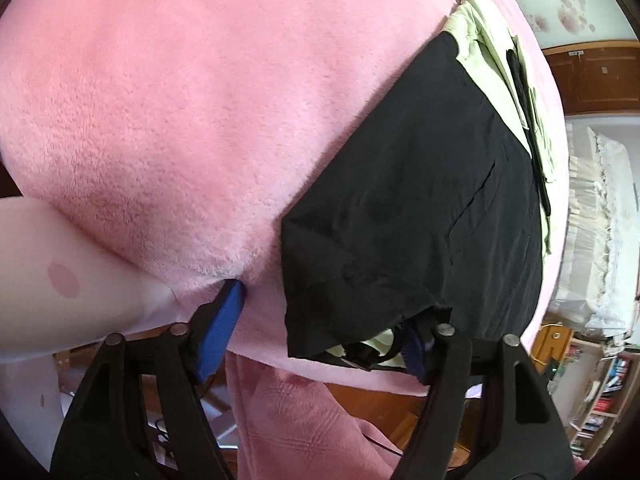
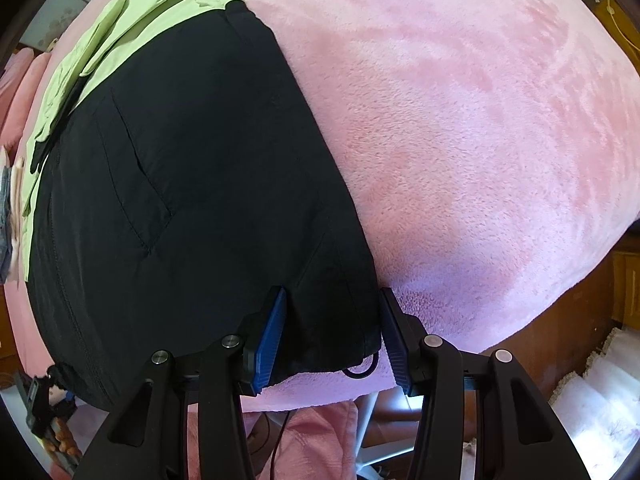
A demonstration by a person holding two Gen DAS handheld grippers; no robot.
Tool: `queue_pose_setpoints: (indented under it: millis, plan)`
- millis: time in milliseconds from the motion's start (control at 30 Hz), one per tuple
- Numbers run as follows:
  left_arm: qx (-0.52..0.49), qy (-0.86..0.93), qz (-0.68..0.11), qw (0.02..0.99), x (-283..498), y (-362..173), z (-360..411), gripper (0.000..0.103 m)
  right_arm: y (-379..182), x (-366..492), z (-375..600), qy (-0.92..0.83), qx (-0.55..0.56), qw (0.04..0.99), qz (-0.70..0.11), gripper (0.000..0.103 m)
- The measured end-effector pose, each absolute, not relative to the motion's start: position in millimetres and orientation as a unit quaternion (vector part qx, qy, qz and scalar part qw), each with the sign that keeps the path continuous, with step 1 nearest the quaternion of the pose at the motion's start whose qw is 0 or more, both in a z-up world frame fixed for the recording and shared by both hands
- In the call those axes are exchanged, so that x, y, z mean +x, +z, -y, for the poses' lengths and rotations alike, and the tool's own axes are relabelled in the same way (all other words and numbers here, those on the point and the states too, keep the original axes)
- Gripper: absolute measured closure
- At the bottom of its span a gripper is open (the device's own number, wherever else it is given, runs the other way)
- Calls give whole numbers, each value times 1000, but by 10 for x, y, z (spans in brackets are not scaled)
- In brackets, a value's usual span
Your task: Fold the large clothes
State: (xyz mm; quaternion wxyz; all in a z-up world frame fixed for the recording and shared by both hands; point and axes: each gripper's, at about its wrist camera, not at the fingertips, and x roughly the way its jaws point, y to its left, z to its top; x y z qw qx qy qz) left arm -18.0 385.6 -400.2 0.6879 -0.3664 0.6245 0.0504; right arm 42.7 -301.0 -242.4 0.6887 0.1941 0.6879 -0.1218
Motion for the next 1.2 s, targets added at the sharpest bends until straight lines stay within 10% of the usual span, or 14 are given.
queue_pose_setpoints:
  millis: [67,367,1200]
  plan:
    - [-345,51,-620,703,-213,-3952,-3785,69,-2417,443,3037,-114,194,692,-686,66]
    - [-382,60,-560,733,-304,-3499,-3661,91,-2243,373,3278,-82,320,697,-637,83]
    - [-545,-151,-213,797,1442,-1652,-3662,94,87,2024,3242,113,549,775,-292,84]
